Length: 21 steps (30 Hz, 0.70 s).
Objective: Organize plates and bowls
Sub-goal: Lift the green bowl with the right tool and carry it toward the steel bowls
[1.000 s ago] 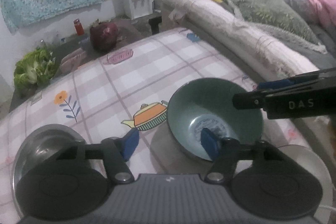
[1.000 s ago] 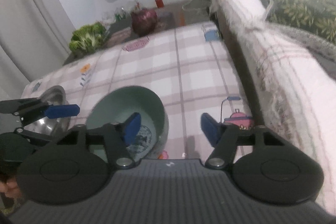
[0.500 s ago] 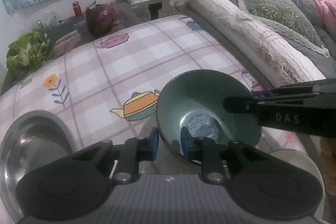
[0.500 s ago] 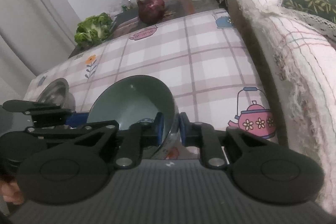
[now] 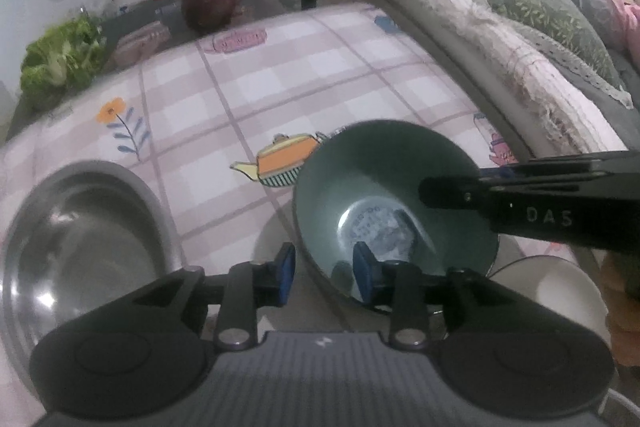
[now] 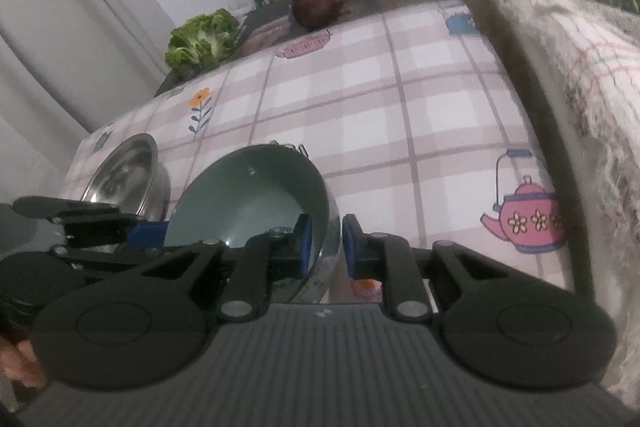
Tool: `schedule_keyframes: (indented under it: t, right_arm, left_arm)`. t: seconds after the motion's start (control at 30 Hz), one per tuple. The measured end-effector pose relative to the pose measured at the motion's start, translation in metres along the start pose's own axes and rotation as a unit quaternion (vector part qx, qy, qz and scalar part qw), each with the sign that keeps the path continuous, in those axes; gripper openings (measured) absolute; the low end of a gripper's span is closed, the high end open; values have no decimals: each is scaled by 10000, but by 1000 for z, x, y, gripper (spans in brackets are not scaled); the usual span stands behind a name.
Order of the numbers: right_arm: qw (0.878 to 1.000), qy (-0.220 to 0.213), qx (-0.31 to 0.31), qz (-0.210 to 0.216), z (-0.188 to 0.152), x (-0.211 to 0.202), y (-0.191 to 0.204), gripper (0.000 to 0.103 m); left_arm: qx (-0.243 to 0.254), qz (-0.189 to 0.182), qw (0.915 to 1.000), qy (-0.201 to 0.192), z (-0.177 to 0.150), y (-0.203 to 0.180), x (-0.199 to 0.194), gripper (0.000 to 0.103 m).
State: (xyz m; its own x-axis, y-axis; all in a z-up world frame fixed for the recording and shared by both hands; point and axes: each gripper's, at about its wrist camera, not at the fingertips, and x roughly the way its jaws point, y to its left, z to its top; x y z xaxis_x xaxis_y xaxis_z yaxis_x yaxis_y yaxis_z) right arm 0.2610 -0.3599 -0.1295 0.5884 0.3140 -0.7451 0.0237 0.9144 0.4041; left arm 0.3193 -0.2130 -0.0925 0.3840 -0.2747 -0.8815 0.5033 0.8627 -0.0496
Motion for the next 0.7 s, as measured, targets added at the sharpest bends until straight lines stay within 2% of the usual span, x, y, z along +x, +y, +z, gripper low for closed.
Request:
schedule_keyframes:
  t: [0.23,0.7]
  right_arm:
    - [9997,250,41,49,-2,13,1,18]
    - [9998,170,30,21,-5,12,4,19]
  left_arm:
    - [43,47,10000,63,1,-5,7,34]
    - [103,199,9997,-9,-2,-10,6,35]
